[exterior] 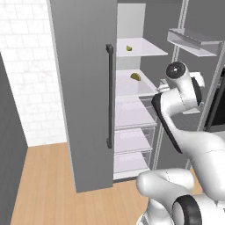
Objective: Grab a lemon wedge from the fridge and one ice cube from the ice bowl, and put them in the glass of lemonade.
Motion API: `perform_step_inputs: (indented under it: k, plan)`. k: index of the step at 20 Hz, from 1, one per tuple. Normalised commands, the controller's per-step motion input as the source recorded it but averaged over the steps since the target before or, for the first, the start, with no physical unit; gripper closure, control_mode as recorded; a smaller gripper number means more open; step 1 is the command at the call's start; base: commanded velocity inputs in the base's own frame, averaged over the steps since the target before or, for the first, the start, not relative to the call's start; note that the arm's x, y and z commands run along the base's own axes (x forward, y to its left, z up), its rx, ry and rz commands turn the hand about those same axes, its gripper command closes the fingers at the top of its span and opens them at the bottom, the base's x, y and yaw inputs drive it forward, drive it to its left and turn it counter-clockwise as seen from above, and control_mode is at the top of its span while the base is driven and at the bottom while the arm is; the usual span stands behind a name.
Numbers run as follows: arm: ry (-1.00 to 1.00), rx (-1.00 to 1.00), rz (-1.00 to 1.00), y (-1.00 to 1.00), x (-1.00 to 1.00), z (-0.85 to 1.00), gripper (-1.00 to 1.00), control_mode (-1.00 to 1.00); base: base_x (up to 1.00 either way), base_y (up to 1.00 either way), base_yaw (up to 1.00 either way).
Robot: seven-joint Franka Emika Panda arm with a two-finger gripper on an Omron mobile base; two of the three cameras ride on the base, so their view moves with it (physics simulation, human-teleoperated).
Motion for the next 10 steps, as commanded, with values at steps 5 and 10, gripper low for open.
perform_step_inputs:
  k: [5, 10]
  plan:
    - [0.0, 0.23, 0.45, 0.74, 0.0, -0.07, -1.0, -1.0, 0.0, 0.0, 0.0]
    - [0.06, 0.09, 0.44, 0.37, -0.01, 0.0, -1.0, -1.0, 0.0, 0.0, 0.0]
